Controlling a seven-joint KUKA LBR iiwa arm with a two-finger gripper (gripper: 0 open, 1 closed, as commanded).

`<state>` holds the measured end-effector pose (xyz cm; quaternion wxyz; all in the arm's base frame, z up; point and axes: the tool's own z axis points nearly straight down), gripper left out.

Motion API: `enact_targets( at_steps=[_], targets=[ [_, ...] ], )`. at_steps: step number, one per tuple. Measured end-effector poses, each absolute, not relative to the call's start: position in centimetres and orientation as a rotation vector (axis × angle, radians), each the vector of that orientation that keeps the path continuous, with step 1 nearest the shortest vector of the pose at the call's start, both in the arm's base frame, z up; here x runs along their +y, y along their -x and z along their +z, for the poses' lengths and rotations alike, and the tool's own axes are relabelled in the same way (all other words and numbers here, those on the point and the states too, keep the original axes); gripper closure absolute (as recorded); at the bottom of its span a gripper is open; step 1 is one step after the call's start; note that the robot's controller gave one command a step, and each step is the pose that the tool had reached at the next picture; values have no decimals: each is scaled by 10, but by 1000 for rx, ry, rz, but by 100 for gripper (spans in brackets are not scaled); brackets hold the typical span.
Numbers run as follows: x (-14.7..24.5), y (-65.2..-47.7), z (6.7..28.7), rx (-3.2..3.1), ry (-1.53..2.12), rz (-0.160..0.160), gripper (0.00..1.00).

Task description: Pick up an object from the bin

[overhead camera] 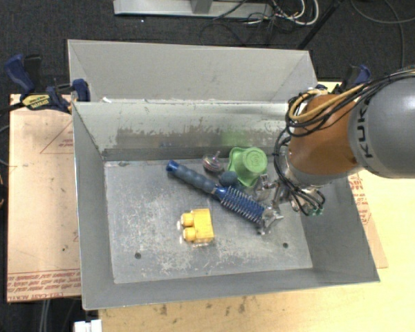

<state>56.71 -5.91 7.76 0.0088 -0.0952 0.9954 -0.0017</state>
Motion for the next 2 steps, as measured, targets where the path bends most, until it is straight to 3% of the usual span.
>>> enact_targets(
  at_steps=[1,2],
  targets=[
    [-61,-565,177,3111,365,-2,100],
    [-62,-564,244,3108,392,-3,100]
  ],
)
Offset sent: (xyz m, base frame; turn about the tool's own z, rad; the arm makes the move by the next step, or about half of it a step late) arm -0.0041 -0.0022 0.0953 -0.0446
